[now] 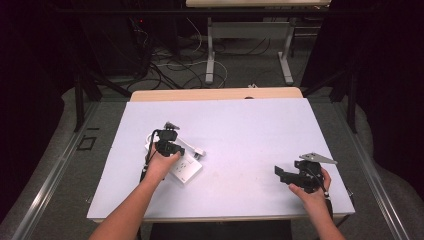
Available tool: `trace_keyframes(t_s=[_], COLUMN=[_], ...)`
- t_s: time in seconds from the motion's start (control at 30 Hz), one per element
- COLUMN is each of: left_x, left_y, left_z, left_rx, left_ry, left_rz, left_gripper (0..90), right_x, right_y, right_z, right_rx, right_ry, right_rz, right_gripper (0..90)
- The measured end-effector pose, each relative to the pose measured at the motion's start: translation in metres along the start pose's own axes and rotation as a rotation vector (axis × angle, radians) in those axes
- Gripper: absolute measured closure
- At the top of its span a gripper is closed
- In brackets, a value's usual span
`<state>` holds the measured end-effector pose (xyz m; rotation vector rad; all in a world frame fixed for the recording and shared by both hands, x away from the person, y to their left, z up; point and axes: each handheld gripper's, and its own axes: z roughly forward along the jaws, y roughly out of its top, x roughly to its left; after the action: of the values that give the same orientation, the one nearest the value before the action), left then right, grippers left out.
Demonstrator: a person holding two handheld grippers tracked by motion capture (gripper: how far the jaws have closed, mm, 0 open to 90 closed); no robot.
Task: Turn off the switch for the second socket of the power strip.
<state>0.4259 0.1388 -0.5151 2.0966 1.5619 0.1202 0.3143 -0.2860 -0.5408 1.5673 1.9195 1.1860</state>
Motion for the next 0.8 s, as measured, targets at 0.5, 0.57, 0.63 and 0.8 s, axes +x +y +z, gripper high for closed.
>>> trace_keyframes(t_s=[0.5, 0.57, 0.63, 0.8], left_x=[0.0017, 0.0017, 0.0020, 0.0022], left_y=[0.0003, 0.0005, 0.0006, 0.0004], left_z=[-0.0018, -0.0022, -0.0023, -0.0029], left_rx=[0.003, 0.004, -0.002, -0.007], left_ry=[-0.001, -0.003, -0.003, -0.009], left_rz=[-0.004, -0.001, -0.002, -0.006], left_gripper=[85.2, 84.0, 83.4, 82.4], right_x=[-0.0002, 0.0001, 0.0000, -0.0006], right_y=[0.0002, 0.0002, 0.0002, -0.0001], right_z=[0.0006, 0.0006, 0.0007, 0.0005], right_rx=[-0.007, -0.002, -0.001, -0.001], right_ry=[-0.003, 0.000, -0.001, 0.001], right_rz=[-0.003, 0.002, 0.001, -0.002], right_gripper=[14.7, 14.7, 14.7, 14.7])
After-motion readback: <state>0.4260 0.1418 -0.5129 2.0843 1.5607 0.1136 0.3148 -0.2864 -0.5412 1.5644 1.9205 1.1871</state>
